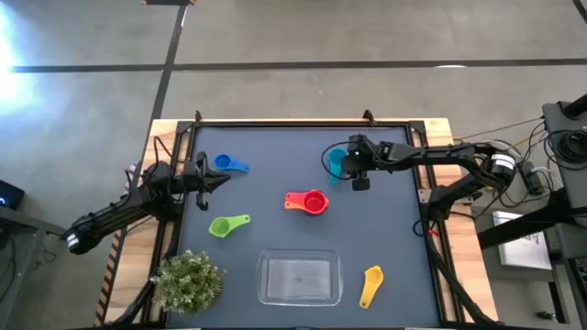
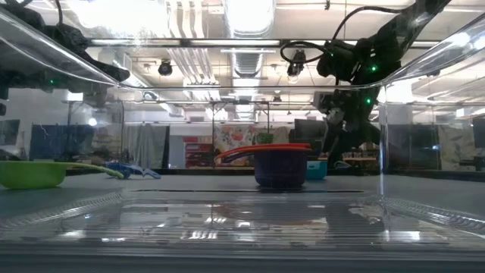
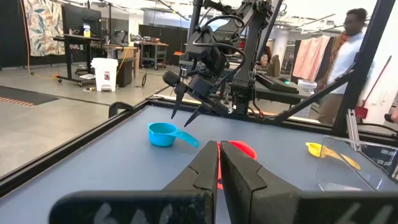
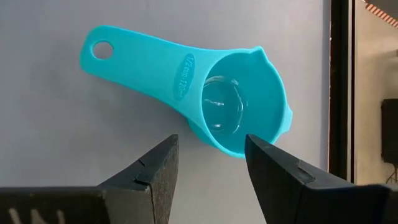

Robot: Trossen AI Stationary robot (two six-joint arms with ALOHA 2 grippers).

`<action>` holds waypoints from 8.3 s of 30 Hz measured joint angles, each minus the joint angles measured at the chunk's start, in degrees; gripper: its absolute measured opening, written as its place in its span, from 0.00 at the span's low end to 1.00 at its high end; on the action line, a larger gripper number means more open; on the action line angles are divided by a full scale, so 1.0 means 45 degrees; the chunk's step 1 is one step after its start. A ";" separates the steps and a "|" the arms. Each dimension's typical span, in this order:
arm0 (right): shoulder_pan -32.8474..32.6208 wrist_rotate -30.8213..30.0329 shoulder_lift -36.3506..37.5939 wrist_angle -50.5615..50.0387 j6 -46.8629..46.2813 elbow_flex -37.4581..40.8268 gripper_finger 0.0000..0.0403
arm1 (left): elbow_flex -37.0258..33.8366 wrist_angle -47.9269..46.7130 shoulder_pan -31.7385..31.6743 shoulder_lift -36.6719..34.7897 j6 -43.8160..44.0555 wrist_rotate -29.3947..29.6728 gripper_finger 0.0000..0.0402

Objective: Nest measuring cups in basket
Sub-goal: Stack the light blue measuring cup on top of the red measuring cup, then stack the green measuring cup on top of the light blue measuring cup

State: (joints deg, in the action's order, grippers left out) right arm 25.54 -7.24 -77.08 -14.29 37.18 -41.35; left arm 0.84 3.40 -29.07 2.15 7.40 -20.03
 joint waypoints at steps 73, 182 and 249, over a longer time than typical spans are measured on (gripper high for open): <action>-0.8155 -0.6202 -0.5218 -0.5019 -1.3423 -0.8288 0.02 | 0.0000 -0.0001 0.0001 0.0000 0.0000 0.0000 0.00; -0.9452 -0.1954 0.2851 1.2523 -0.7955 0.4087 0.17 | 0.0005 0.1989 -0.0001 0.0000 0.0652 0.0009 0.00; -0.9418 -0.2058 0.2841 1.1768 -0.8006 0.4461 0.17 | 1.0734 -0.9822 0.7449 1.6390 0.2431 0.2813 0.38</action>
State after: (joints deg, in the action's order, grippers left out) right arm -16.84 -16.50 -64.29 38.67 1.16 -21.28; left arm 49.15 -40.80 4.45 75.91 18.34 -7.37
